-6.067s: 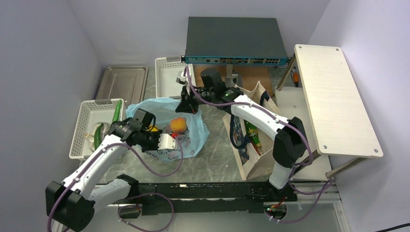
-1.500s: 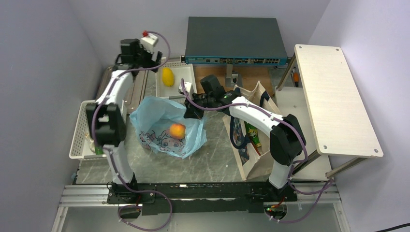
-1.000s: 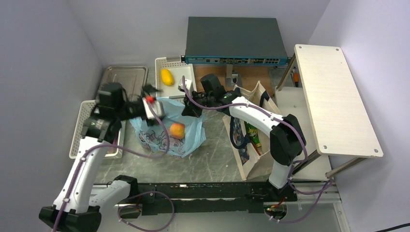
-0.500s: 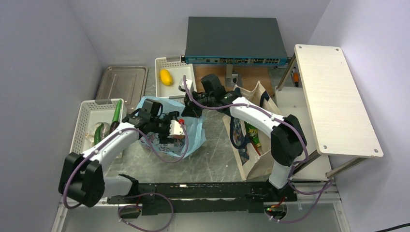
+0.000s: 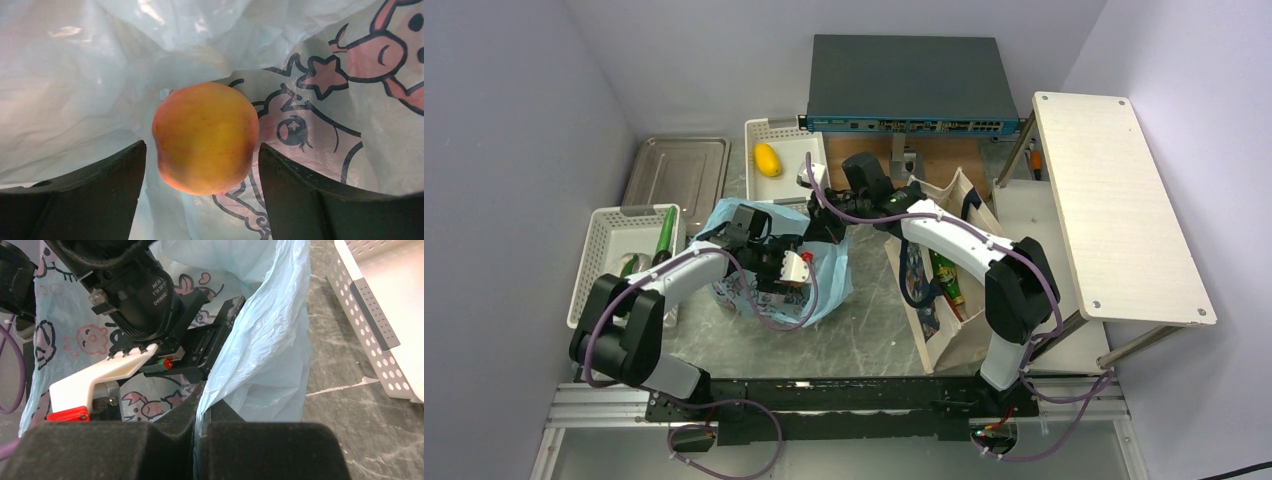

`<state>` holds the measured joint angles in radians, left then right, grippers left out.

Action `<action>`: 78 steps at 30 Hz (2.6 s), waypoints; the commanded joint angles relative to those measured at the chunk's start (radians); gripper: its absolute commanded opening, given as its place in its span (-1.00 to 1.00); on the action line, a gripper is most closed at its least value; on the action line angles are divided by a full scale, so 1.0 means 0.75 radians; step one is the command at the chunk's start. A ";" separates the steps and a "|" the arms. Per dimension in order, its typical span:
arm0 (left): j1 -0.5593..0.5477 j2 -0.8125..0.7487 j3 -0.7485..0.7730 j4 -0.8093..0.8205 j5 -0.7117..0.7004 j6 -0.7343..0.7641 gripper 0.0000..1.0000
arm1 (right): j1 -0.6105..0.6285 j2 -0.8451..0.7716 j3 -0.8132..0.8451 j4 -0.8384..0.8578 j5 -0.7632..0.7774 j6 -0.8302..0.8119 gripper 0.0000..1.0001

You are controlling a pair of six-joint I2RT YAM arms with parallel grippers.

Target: Untie the knot of the grocery bags and take out the mixed food

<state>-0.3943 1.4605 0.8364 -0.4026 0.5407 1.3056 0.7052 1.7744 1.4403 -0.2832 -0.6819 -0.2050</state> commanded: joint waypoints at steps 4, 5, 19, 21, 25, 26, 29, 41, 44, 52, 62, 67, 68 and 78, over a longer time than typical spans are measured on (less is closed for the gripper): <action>-0.021 0.028 -0.011 0.020 0.024 0.033 0.44 | 0.012 -0.046 0.028 0.065 -0.045 0.006 -1.00; -0.026 0.027 -0.008 0.015 0.024 0.024 0.36 | 0.013 -0.045 0.030 0.062 -0.046 0.005 -1.00; 0.014 -0.491 0.185 -0.457 0.222 -0.295 -0.71 | 0.009 -0.072 0.016 0.067 -0.025 -0.044 -1.00; 0.034 -0.574 0.266 -0.506 0.261 -0.373 -0.73 | 0.009 -0.066 0.010 0.070 -0.019 -0.050 -1.00; 0.170 -0.604 0.472 -0.536 0.305 -0.603 -0.73 | 0.010 -0.063 -0.010 0.096 -0.029 -0.036 -1.00; 0.245 -0.576 0.528 -0.504 0.334 -0.691 -0.73 | 0.009 -0.063 -0.015 0.104 -0.030 -0.033 -1.00; 0.417 -0.360 0.732 -0.401 0.341 -0.911 -0.73 | 0.009 -0.056 -0.028 0.123 -0.021 -0.028 -1.00; 0.448 0.632 1.359 -0.088 0.031 -1.127 -0.70 | 0.013 -0.066 -0.032 0.042 0.035 -0.085 -1.00; 0.444 0.813 1.469 -0.073 0.026 -1.158 -0.68 | 0.014 -0.074 -0.056 0.022 0.056 -0.122 -1.00; 0.380 1.042 1.589 -0.071 0.029 -1.199 0.10 | 0.027 -0.032 -0.023 -0.022 0.054 -0.154 -1.00; 0.569 0.557 1.279 0.080 0.127 -1.577 0.99 | 0.078 0.041 0.052 0.097 0.041 -0.182 -1.00; 0.703 0.222 1.133 -0.092 0.141 -1.515 0.99 | 0.122 0.156 0.185 0.202 0.011 -0.117 -1.00; 0.727 0.167 1.105 -0.163 0.138 -1.475 0.99 | 0.131 0.176 0.209 0.232 0.004 -0.091 -1.00; 0.858 -0.349 0.810 -0.492 0.141 -1.262 0.99 | 0.170 0.235 0.243 0.537 -0.015 0.340 -0.06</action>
<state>0.2401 1.2598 1.5047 -0.6456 0.6075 0.2962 0.8375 1.9820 1.5887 0.0013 -0.6598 -0.0711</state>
